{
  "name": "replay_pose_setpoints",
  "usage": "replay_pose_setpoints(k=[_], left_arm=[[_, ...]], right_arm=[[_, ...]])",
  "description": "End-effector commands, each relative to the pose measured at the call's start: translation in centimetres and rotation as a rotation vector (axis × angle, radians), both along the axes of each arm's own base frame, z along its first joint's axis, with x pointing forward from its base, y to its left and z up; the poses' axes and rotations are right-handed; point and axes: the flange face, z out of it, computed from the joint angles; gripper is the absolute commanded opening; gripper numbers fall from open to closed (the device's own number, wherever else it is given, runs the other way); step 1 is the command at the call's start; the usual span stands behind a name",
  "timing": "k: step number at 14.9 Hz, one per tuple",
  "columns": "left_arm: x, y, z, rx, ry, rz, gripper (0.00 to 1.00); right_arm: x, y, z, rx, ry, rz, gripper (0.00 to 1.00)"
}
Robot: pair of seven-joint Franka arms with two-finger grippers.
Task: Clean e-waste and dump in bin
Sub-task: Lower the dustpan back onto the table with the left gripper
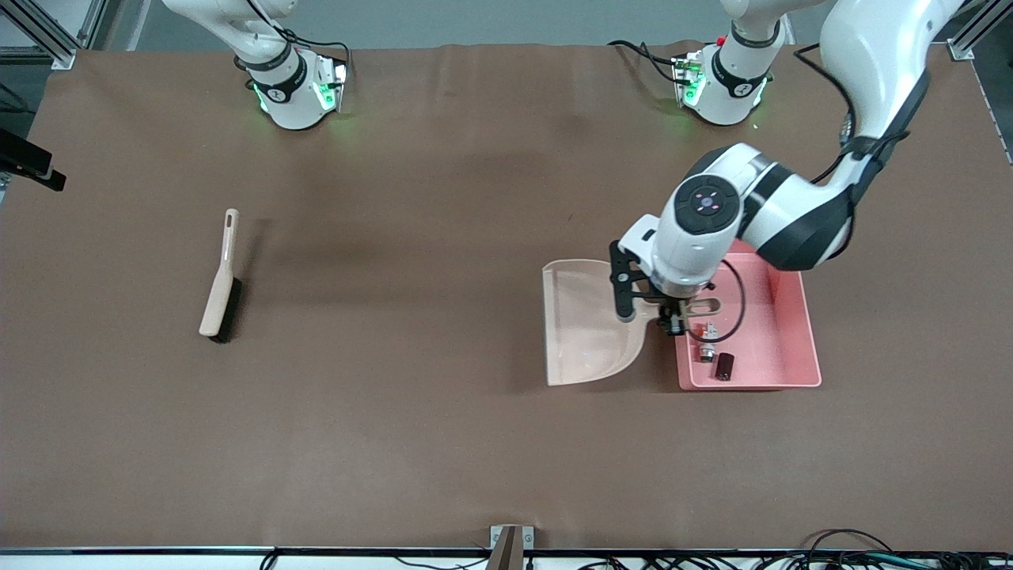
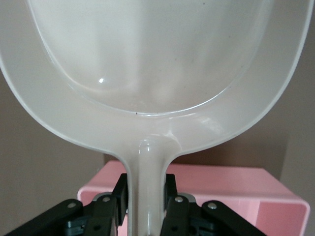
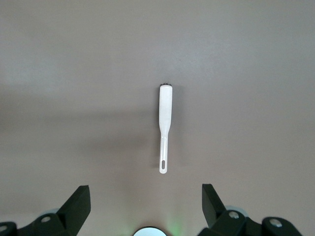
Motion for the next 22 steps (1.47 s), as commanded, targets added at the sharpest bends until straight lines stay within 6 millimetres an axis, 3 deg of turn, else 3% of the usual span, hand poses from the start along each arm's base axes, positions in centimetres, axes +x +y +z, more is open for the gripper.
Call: replay_pose_setpoints(k=[1,4,8,12,22], left_arm=[[0.1,-1.6,-2.4,-0.018,0.024,-0.023,0.03],[-1.5,-4.4,-4.9,-0.011,0.055,-0.028,0.03],[-2.2,-5.7,-8.2,0.088,0.03,-0.053,0.04],[-2.5,-6.6,-9.2,0.072,0.026,-0.076,0.04],[-2.2,-6.6,-11.5,0.063,0.002,-0.042,0.04]], right_arm=[[0.2,0.7,0.4,-0.017,-0.028,0.014,1.0],[0.7,1.7,0.4,-0.023,-0.049,0.031,1.0],[0.4,1.2,0.1,-0.03,-0.027,0.023,1.0],[0.2,1.3,0.0,-0.028,-0.005,0.024,1.0],[-0.4,1.5,0.2,-0.025,0.024,0.019,1.0]])
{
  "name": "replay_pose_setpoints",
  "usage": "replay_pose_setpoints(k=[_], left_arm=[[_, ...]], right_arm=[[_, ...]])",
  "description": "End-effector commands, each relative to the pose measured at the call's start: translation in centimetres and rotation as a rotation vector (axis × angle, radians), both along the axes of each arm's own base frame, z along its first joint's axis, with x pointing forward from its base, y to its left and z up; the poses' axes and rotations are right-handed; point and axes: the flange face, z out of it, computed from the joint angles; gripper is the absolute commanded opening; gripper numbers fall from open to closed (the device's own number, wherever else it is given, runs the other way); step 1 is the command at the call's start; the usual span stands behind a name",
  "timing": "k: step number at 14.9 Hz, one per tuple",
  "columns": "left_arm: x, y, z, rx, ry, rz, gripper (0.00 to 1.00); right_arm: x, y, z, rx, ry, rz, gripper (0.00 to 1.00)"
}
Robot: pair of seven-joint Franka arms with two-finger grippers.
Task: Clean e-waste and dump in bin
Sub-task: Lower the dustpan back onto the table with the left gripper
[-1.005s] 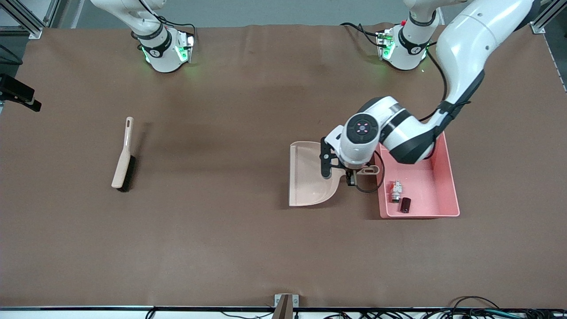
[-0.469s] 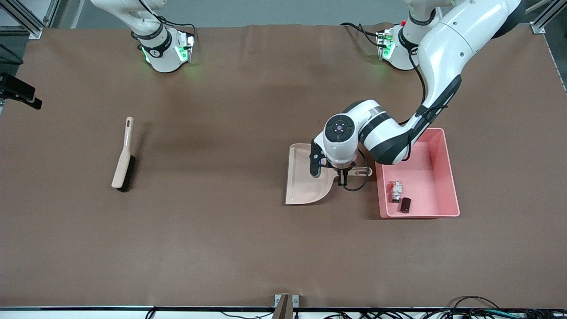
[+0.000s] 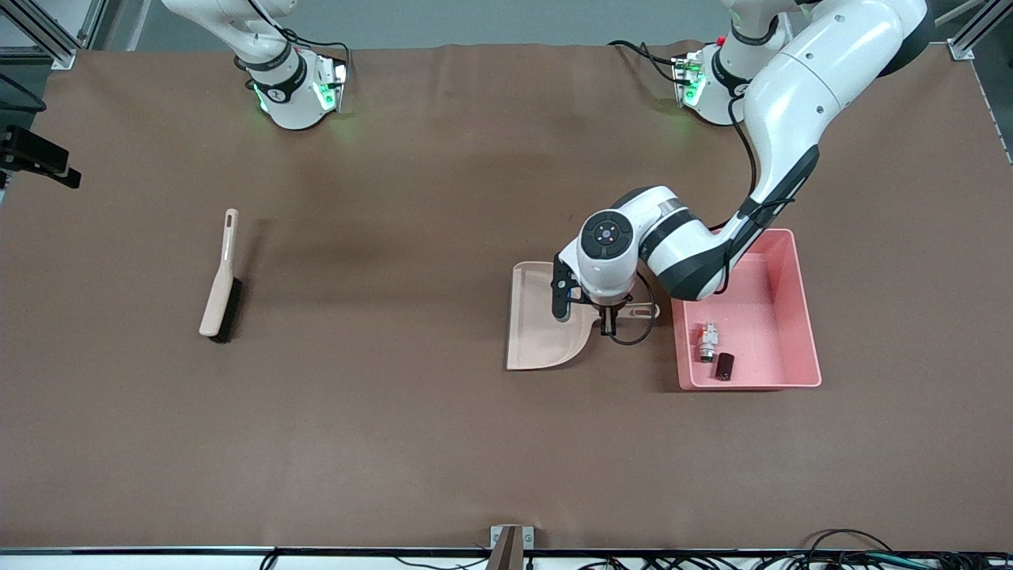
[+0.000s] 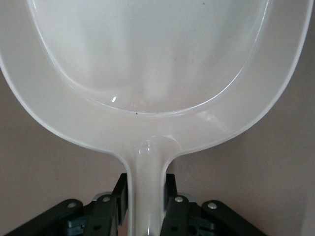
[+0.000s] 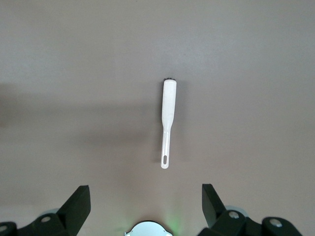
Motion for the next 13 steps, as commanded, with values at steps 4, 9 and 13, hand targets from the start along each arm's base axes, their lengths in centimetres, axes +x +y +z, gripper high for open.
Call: replay_pose_setpoints(k=[4,9,13], left_arm=[[0.4,-0.3,-0.7,0.008,-0.024,0.042,0.05],[-0.1,-1.0,-0.8,0.009,-0.033,0.075,0.08],[-0.1,-1.0,-0.8,0.007,-0.035,0.072,0.78]], right_arm=[[-1.1,-0.4,0.7,-0.015,0.021,-0.01,1.0],[-1.3,-0.9,0.9,-0.016,0.021,-0.018,1.0],[-1.1,-0.6,0.8,-0.017,0.018,-0.018,1.0]])
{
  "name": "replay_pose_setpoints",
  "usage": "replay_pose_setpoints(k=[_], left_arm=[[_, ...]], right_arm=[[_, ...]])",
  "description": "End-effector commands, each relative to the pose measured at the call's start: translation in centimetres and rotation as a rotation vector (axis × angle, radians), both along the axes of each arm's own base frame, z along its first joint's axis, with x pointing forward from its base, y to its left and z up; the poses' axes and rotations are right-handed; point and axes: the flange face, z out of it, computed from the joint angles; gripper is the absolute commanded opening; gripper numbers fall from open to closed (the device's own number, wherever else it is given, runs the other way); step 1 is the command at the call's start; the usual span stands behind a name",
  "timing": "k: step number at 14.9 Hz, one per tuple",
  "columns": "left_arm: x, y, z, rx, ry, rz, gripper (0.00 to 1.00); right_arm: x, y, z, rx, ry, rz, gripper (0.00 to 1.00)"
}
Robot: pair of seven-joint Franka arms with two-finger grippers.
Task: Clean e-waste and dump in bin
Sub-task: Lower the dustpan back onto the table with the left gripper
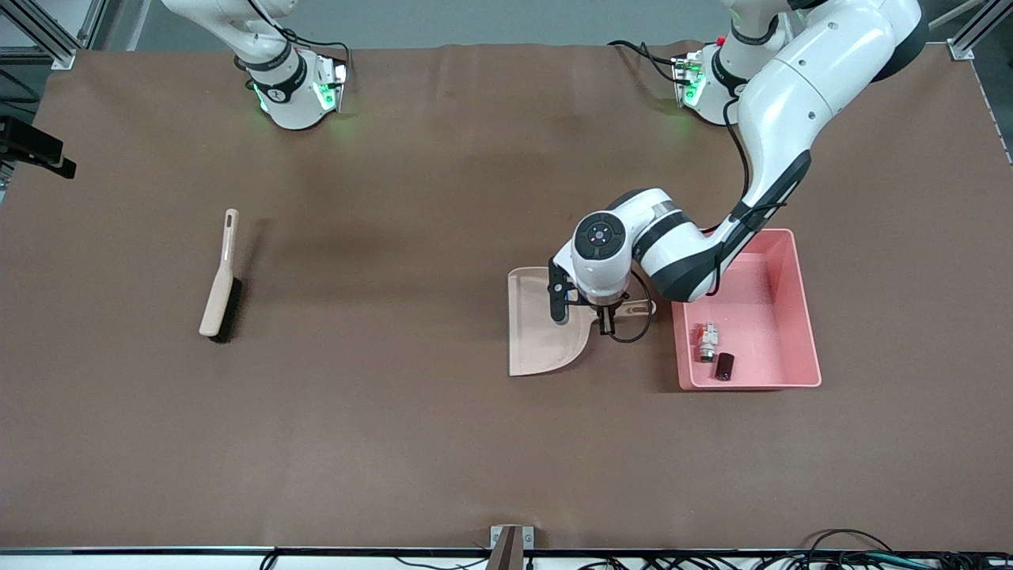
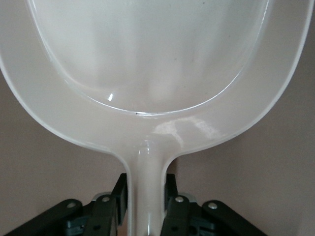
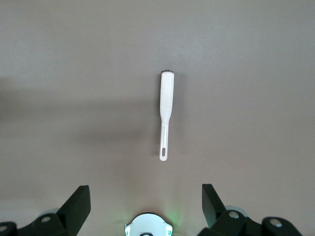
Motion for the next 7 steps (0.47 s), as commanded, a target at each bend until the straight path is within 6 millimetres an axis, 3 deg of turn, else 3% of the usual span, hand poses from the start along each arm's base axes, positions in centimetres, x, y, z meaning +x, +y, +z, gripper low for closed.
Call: replay_pose_setpoints(k=[1,4,7], left_arm=[[0.4,-0.4,0.1,0.004,-0.028,0.002,1.0],[0.9,-0.3,0.9,-0.002,-0.042,0.011,1.0],[2.5,0.1,3.9,-0.021,-0.076,0.046,1.0]], right_arm=[[-0.3,0.0,0.4,-0.016,-0.007,-0.006,1.0],[-0.4,0.0,0.4,-0.014,-0.002,-0.009,1.0],[-0.3,0.0,0.3,-0.012,-0.002,-0.011,1.0]])
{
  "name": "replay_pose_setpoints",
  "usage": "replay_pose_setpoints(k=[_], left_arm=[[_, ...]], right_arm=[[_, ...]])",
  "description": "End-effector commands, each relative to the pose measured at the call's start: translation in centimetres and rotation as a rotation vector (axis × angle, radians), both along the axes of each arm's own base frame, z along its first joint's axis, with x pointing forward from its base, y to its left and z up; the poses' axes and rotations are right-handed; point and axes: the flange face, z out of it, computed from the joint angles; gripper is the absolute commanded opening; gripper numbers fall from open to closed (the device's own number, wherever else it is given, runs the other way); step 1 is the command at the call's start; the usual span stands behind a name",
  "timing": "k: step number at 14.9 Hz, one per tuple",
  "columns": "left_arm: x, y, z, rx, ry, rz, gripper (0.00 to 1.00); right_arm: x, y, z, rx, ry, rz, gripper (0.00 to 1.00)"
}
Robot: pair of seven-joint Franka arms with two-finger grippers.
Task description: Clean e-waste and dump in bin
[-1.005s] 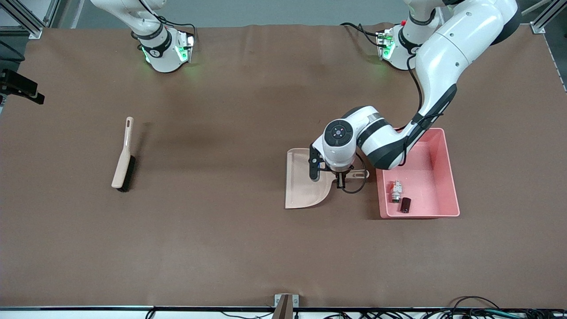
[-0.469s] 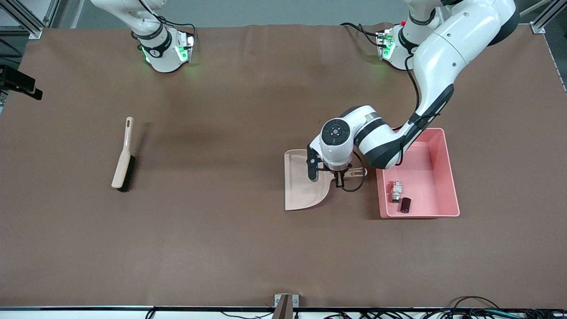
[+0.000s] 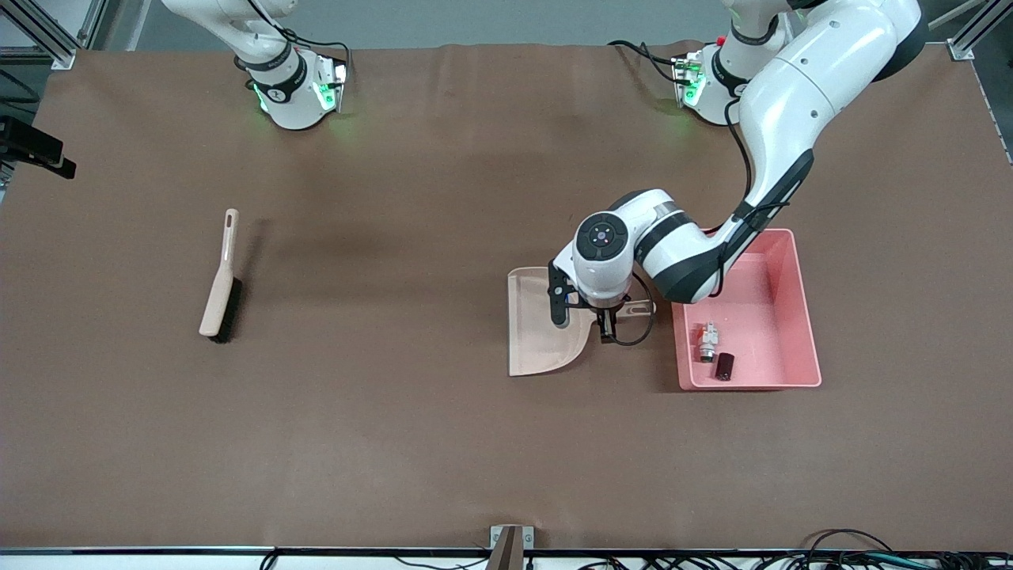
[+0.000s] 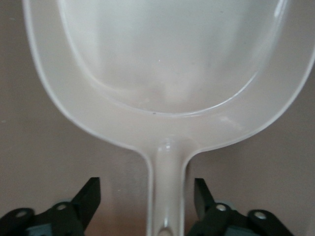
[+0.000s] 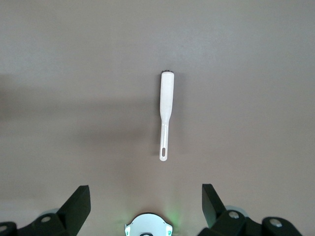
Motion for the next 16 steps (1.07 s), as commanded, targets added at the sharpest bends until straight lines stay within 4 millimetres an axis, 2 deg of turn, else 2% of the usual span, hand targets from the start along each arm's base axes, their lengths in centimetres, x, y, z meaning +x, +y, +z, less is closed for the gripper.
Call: replay_pose_setpoints(k=[1,2,5,7,8,12,14,16], left_arm=[[1.2,0.5,3.5,-0.011,-0.048,0.043,1.0],[1.4,0.8,4.9,-0.033,-0.041,0.084,1.0],[2.6,3.4,10.0,-0.045,-0.071,0.295,1.0],[3.0,5.2,14.1,-0.075,-0.107,0.494,1.0],[3.1,6.1,15.5,-0.097,-0.105,0.593,1.0],[4.1,13.5,22.7,-0.157,-0.124,1.009,1.0],[3.9,17.1,24.6,-0.11,-0.136,1.177,1.0],[3.3,18.3,26.7,-0.097,-0.178,1.249,1.0]], right_arm=[[-0.3,0.0,0.3,-0.012,-0.004,-0.011,1.0],[-0.4,0.0,0.4,-0.012,-0.004,-0.009,1.0],[-0.3,-0.2,0.1,-0.012,-0.002,-0.014,1.0],[0.7,-0.4,0.4,-0.021,-0.075,-0.015,1.0],[1.3,-0.5,0.3,-0.025,-0.098,-0.013,1.0],[1.8,-0.7,-1.0,-0.031,-0.101,-0.013,1.0],[1.5,-1.2,-0.5,-0.024,-0.103,-0.021,1.0],[1.2,-1.6,-0.7,-0.016,-0.081,-0.026,1.0]])
